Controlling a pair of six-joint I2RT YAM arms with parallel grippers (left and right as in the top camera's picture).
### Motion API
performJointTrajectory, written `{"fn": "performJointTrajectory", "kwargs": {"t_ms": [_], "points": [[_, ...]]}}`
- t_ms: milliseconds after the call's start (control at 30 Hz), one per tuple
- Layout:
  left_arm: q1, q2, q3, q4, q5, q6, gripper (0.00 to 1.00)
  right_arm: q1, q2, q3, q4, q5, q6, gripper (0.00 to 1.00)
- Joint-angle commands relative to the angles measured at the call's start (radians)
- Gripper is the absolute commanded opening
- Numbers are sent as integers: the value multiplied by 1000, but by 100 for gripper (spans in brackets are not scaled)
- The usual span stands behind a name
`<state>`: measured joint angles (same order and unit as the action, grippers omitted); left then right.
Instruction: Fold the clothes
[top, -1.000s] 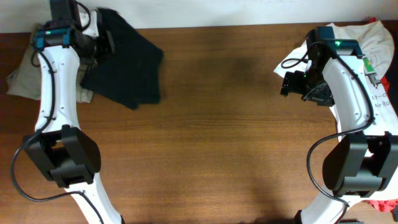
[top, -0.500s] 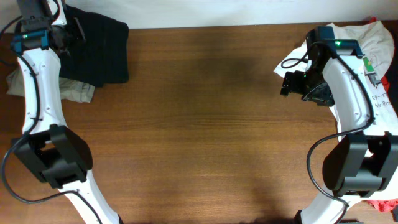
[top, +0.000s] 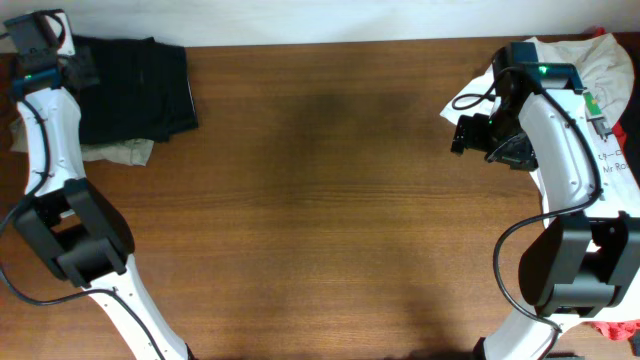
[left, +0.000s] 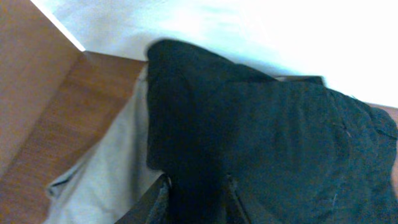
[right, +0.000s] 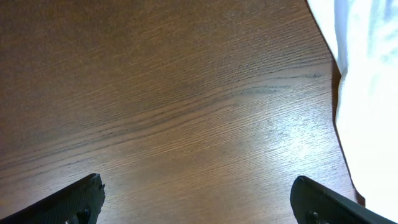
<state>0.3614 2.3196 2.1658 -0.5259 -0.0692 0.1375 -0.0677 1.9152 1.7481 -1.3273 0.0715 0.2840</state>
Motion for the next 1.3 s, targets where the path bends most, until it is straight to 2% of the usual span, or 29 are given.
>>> {"fn": "performJointTrajectory", "kwargs": {"t_ms": [0, 67, 133, 167, 233, 267, 300, 333, 400, 600, 700, 733, 767, 800, 867, 900, 967, 1267], "points": [[38, 24, 27, 31, -119, 17, 47, 2, -11, 0, 0, 19, 1, 99], [47, 23, 27, 25, -188, 13, 54, 2, -11, 0, 0, 19, 1, 99], [45, 23, 27, -14, -116, 10, 53, 2, -11, 0, 0, 19, 1, 99], [37, 23, 27, -31, -32, 6, 45, 2, -11, 0, 0, 19, 1, 99], [23, 23, 27, -47, 30, 6, 46, 2, -11, 0, 0, 19, 1, 99], [15, 24, 27, -59, 29, 6, 52, 2, -11, 0, 0, 19, 1, 99], [11, 24, 27, -79, 29, 6, 63, 2, -11, 0, 0, 19, 1, 99], [10, 24, 27, -101, 29, 6, 79, 2, -11, 0, 0, 19, 1, 99], [20, 27, 27, -135, 28, 7, 94, 2, -11, 0, 0, 19, 1, 99], [77, 61, 27, -170, 33, 7, 97, 2, -11, 0, 0, 19, 1, 99], [97, 118, 27, -172, 86, 7, 99, 2, -11, 0, 0, 19, 1, 99], [100, 134, 27, -172, 107, 7, 96, 2, -11, 0, 0, 19, 1, 99], [100, 152, 27, -168, 111, 8, 81, 2, -11, 0, 0, 19, 1, 99], [100, 164, 27, -158, 111, 16, 50, 2, -11, 0, 0, 19, 1, 99], [100, 166, 27, -129, 84, 26, 13, 2, -11, 0, 0, 19, 1, 99], [100, 160, 33, -122, 62, 26, 0, 2, -11, 0, 0, 19, 1, 99], [100, 135, 67, -138, -2, 26, 0, 2, -11, 0, 0, 19, 1, 99], [99, 36, 117, -188, -7, 26, 0, 2, -11, 0, 0, 19, 1, 99]]}}
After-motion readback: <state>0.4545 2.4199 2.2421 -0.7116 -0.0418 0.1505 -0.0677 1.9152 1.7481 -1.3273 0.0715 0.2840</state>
